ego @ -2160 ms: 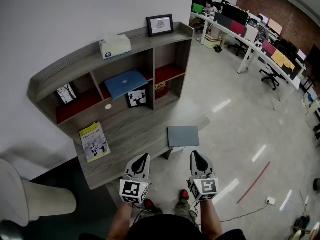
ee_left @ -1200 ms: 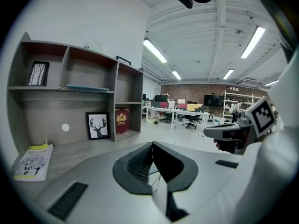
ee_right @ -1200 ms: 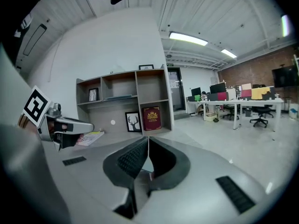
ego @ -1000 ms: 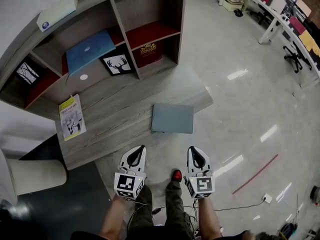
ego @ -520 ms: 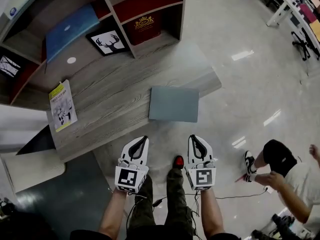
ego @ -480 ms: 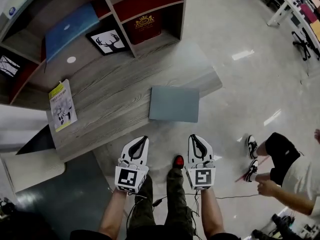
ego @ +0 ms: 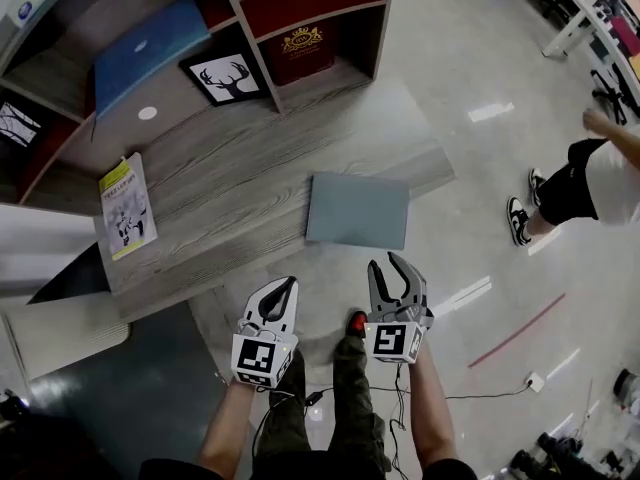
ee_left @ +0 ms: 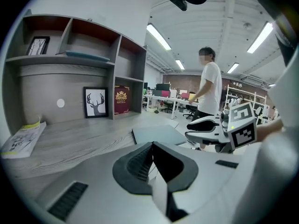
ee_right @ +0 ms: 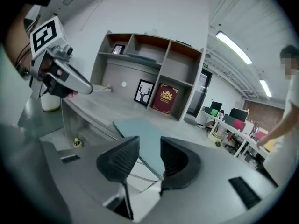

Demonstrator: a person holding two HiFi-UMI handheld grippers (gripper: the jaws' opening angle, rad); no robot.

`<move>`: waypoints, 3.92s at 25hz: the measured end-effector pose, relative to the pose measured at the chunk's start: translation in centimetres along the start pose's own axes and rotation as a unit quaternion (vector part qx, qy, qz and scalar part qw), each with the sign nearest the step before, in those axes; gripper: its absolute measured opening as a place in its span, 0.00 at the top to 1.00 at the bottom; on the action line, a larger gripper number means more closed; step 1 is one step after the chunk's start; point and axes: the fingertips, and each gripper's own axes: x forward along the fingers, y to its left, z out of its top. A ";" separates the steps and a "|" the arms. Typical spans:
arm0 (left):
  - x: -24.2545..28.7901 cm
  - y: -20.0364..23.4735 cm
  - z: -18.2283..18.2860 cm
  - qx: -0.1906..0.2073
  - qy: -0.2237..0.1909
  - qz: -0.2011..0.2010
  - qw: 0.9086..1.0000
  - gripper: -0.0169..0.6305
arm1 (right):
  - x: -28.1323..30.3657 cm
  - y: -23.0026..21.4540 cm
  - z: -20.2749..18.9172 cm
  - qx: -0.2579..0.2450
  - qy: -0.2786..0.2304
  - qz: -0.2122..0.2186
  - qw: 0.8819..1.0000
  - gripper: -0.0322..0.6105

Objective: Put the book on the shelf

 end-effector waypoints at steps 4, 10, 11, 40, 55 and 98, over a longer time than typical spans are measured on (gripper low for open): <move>0.1 0.3 -0.5 -0.005 0.004 0.000 1.000 0.96 | 2.0 0.8 -0.6 -0.066 0.018 0.010 0.998 0.64; 0.4 0.6 -1.1 -0.007 0.010 -0.002 1.000 0.96 | 4.8 1.8 -2.7 -0.129 0.052 0.019 0.990 0.53; 0.5 0.7 -1.2 -0.008 0.010 -0.001 1.000 0.96 | 5.2 1.8 -2.9 -0.138 0.059 0.017 0.989 0.53; 1.1 2.0 0.2 -0.016 0.016 0.012 1.000 0.96 | 6.4 0.5 -2.7 -0.208 0.083 -0.014 0.974 0.72; -2.7 2.3 4.2 -0.009 -0.015 0.029 0.999 0.96 | 3.5 -2.5 2.4 -0.073 0.047 -0.023 0.996 0.82; -9.4 -7.2 19.5 0.033 -0.138 0.029 0.989 0.96 | -17.5 -11.8 16.4 0.316 -0.166 -0.014 0.934 0.83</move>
